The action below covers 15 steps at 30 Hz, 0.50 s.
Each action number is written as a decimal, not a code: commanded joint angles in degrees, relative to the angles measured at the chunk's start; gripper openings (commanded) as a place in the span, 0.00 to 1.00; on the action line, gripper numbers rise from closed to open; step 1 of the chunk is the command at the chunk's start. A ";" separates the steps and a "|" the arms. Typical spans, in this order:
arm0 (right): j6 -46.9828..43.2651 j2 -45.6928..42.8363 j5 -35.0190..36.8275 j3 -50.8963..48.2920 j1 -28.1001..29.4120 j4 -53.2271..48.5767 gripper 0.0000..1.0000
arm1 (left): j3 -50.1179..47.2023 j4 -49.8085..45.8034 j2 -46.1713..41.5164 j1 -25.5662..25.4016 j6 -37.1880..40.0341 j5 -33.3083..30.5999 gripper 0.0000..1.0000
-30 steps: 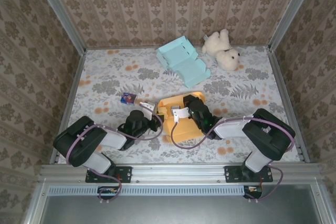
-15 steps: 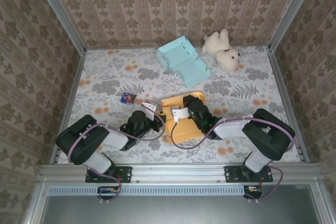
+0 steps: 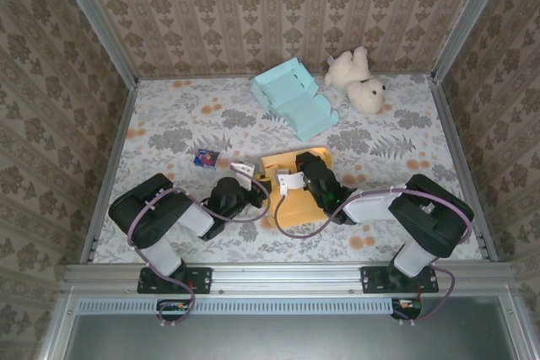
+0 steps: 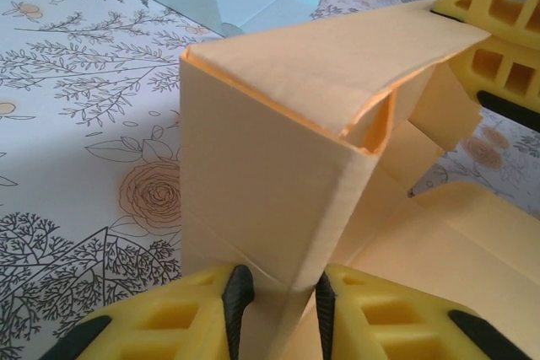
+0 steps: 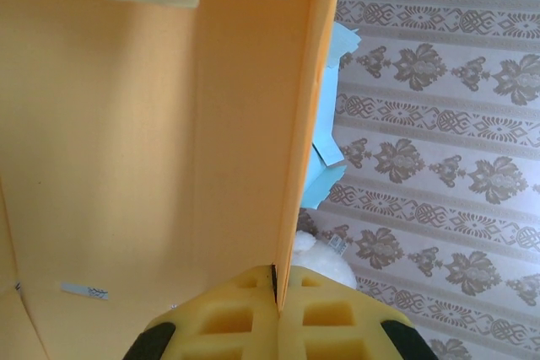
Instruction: Fold the paper box
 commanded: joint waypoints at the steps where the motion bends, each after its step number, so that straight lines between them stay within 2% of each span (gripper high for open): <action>1: -0.65 1.90 -2.73 -0.68 1.14 -4.53 0.00 | 2.34 3.20 0.59 -0.58 -0.53 -2.49 0.33; 15: -0.55 2.28 -2.56 -0.43 1.60 -5.18 0.00 | 4.77 4.69 4.30 -2.02 0.99 -9.60 0.34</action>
